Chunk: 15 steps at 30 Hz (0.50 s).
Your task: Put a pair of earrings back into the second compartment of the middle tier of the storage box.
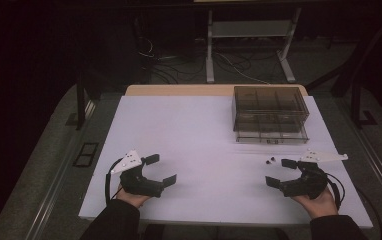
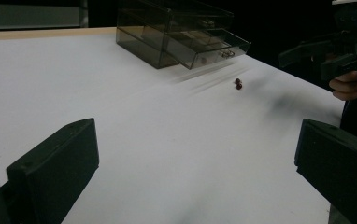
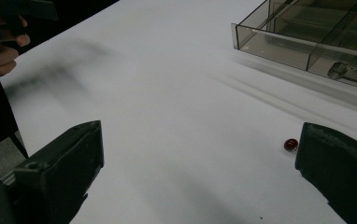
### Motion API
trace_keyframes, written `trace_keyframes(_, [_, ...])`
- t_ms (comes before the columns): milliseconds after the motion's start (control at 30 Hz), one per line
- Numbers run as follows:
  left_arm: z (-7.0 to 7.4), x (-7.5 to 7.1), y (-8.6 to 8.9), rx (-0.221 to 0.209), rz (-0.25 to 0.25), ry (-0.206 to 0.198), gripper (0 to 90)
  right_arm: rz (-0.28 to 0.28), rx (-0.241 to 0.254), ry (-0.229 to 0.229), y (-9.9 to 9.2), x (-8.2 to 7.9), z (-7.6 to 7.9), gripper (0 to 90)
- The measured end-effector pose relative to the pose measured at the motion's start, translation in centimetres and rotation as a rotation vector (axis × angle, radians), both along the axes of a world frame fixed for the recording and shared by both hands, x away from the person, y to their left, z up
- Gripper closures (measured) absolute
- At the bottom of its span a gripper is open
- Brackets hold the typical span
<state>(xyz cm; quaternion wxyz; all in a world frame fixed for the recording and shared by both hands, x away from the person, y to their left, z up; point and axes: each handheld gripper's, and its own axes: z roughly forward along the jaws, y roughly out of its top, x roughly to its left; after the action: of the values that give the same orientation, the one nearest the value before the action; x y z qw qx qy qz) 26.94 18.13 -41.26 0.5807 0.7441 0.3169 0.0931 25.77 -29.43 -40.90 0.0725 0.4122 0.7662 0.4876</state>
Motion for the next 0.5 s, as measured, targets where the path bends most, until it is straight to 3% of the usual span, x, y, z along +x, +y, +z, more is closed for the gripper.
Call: trace_keyframes(500, [-0.05,-0.03,-0.08,-0.006,-0.005,0.012,0.0,-0.004,-0.009,-0.008,-0.12,-0.31,0.12,0.7])
